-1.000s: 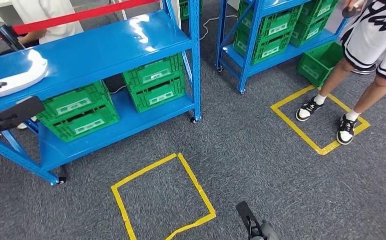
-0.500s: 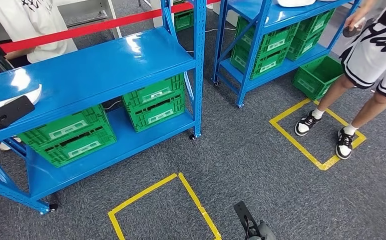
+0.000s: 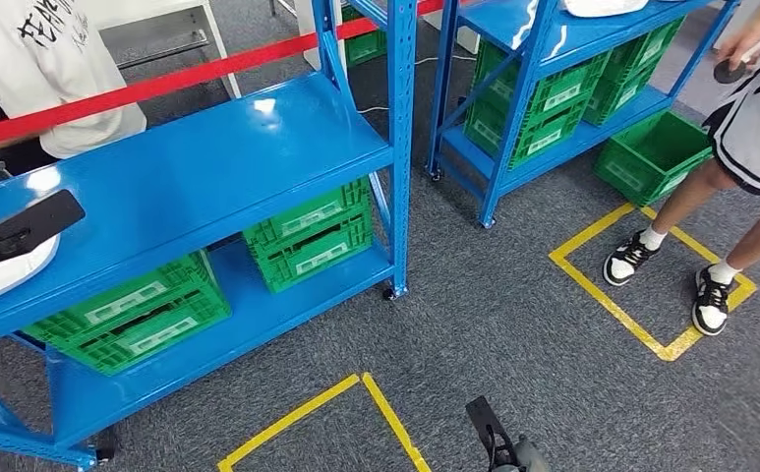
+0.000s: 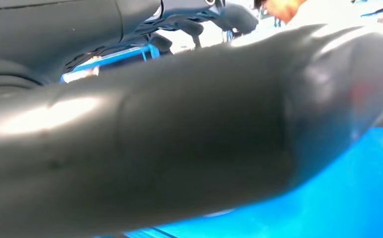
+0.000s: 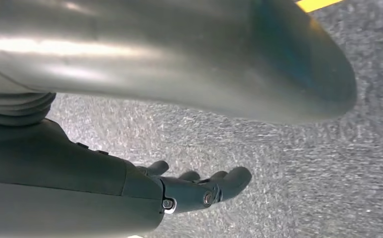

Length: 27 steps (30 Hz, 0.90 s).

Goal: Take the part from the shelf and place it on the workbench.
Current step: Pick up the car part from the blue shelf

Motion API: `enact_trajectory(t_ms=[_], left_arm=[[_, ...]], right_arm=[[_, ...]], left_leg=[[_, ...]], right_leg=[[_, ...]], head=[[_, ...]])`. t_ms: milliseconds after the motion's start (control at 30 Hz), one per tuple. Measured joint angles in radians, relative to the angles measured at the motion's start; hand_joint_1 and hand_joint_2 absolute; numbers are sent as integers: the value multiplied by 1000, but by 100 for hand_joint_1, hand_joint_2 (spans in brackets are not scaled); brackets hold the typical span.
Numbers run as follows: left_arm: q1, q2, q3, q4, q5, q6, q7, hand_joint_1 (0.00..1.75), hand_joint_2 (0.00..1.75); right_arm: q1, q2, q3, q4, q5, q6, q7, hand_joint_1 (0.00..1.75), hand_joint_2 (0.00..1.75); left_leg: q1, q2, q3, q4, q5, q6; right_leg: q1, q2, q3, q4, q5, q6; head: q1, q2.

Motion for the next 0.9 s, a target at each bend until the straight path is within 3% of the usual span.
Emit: enact_trajectory(t_ms=[67,100,133,233,267,300,367,433,533,567,600,700,733,767,900], left_arm=[[6,1,0,0,8,0,0,0,0],[7,1,0,1,10,0,0,0,0],[7,3,0,1,11,0,0,0,0],[8,8,0,4,13,-2,0,0,0],[8,10,-1,5,17,-5,0,0,0],[6,12,-1,6,26,-10,-2,0,0],[0,14,-1,3,49,-30,-6,0,0],[-6,13,-1,1,66,-47,-5,0,0],[-2,14,-2,2,61,-76,21,0,0],[2,14,-3,3,57,-92,33,0,0],[4,15,-5,5,55,-109,44,0,44],[8,23,-8,11,71,-163,64,0,175],[9,28,-8,12,82,-176,68,0,175],[10,33,-8,14,89,-182,70,0,175],[15,53,-8,17,102,-193,73,0,175]], right_arm=[[1,0,-2,0,0,0,-1,0,0],[1,0,-3,0,0,0,-1,0,0],[2,0,-3,0,0,0,-2,0,0],[1,1,-3,0,1,1,-2,0,0],[1,1,-4,1,1,1,-2,0,0],[0,1,-4,1,2,1,-2,0,0],[-3,-1,-4,0,2,1,-1,0,0],[-7,-2,-4,-1,4,0,-1,0,0],[-8,-2,-6,-1,4,-2,2,0,0],[-6,-2,-8,-1,4,-3,2,0,0],[-5,-2,-10,-1,4,-4,2,0,44],[-3,-2,-12,-1,5,-5,2,0,175],[-3,-2,-13,0,6,-4,2,0,175],[-3,-2,-14,0,8,-4,2,0,175],[-1,-2,-18,0,13,-2,1,0,175]], left_leg=[[6,3,-52,0,-91,-3],[7,4,-63,-32,-104,-1],[6,4,-66,-81,-77,4],[-2,4,-58,-254,161,23],[-4,3,-54,-279,214,27],[-6,2,-52,-283,225,29],[0,0,-41,-278,222,35],[4,0,-33,-283,211,45],[2,-2,-25,-277,190,55],[2,-3,-22,-274,183,55],[3,-4,-18,-269,175,55],[3,-7,-5,-250,149,46],[1,-8,-3,-245,142,41],[0,-9,-3,-242,138,41],[-5,-8,3,-248,138,48]], right_leg=[[-1,4,38,-1,-31,3],[-1,5,58,-1,-46,4],[-1,6,78,-1,-62,5],[4,10,122,2,-107,14],[6,12,129,4,-121,20],[8,14,137,5,-133,26],[7,13,145,8,-156,39],[6,8,116,67,-188,50],[4,4,-16,256,-240,58],[4,4,-49,289,-234,59],[4,4,-65,285,-208,60],[4,2,-29,117,-77,55],[4,2,-13,71,-54,51],[5,2,-5,51,-50,47],[4,7,2,42,-52,41]], head=[[0,0],[0,0],[0,0],[-1,0],[-2,0],[-2,0],[-2,0],[0,0],[2,0],[2,0],[3,0],[3,0],[3,0],[3,0],[2,0]])
